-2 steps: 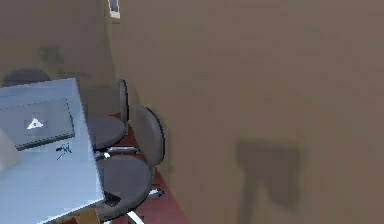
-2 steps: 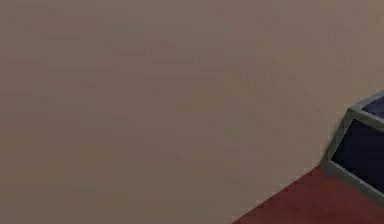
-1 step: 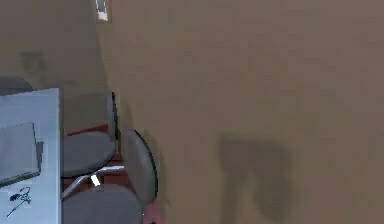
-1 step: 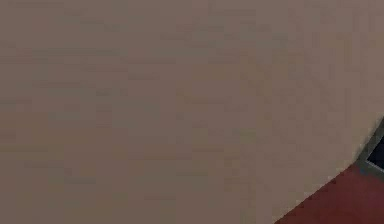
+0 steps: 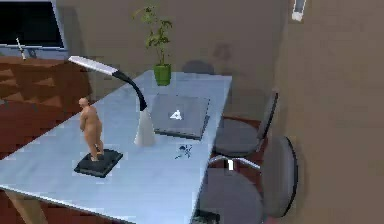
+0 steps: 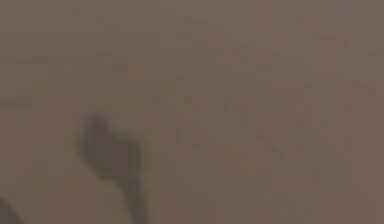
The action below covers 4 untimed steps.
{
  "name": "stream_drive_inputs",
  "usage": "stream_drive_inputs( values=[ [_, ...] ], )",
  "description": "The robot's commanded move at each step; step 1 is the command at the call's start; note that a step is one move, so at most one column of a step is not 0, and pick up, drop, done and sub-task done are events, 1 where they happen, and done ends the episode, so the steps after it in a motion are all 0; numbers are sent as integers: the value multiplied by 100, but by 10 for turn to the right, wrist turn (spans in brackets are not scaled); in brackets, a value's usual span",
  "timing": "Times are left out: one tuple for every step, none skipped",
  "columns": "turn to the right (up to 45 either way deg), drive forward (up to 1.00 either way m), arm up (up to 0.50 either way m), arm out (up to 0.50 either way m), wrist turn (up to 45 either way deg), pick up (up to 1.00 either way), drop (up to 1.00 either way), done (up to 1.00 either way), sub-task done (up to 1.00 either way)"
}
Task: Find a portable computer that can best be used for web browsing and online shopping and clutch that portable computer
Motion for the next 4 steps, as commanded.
stream_drive_inputs(
  values=[
    [-450, 0, 0, 0, 0, 0, 0, 0, 0],
    [-450, 0, 0, 0, 0, 0, 0, 0, 0],
    [450, 0, 0, 0, 0, 0, 0, 0, 0],
    [450, 0, 0, 0, 0, 0, 0, 0, 0]
  ],
)
